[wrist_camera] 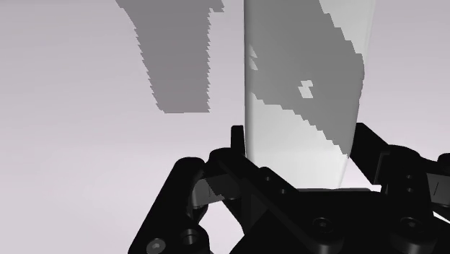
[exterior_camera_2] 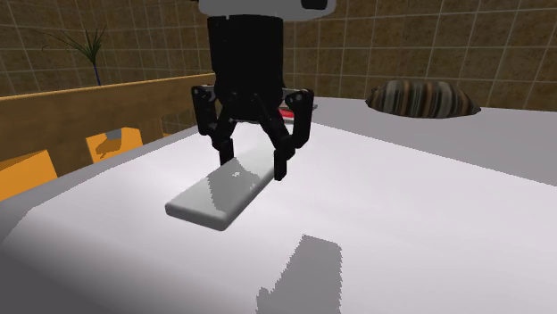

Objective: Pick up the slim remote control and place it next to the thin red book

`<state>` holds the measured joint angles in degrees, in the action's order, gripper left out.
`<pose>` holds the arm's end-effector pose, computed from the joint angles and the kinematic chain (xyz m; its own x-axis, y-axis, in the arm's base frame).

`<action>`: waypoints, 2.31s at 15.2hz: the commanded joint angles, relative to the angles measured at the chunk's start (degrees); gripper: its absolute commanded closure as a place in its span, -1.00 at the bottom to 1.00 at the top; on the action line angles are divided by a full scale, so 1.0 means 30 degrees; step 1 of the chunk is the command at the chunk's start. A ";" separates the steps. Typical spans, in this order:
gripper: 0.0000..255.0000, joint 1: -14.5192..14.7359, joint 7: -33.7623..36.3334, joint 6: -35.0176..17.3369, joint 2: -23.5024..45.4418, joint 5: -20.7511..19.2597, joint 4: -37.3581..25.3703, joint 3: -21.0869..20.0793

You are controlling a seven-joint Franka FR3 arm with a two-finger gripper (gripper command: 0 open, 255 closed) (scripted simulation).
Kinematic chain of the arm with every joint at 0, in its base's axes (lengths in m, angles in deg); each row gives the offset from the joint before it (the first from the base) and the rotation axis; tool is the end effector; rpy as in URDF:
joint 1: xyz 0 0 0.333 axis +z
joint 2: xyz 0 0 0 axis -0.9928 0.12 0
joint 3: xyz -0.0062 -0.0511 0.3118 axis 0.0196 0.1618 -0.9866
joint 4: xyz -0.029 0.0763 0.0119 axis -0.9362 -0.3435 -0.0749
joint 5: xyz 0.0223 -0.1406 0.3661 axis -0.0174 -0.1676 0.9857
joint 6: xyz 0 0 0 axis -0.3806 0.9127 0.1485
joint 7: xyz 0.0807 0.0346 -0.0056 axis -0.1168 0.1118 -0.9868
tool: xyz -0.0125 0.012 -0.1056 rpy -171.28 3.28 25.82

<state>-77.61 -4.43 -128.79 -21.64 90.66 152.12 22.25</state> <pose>0.3613 0.0688 0.4127 0.9627 0.2704 -0.0073 0.2705 -0.9627 0.0079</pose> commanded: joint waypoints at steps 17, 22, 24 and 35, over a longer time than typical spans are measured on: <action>1.00 0.1051 0.4671 0.0507 1.1321 -0.1237 -1.1732 -0.2759; 1.00 0.1774 0.5970 0.1760 1.4981 -0.2218 -1.6510 -0.3061; 1.00 0.2165 0.6403 0.2445 1.6529 -0.2606 -1.8686 -0.3099; 1.00 0.4325 0.7432 0.5863 2.4077 -0.3967 -2.9534 -0.2796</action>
<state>-64.73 17.71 -110.68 50.28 78.83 63.35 13.83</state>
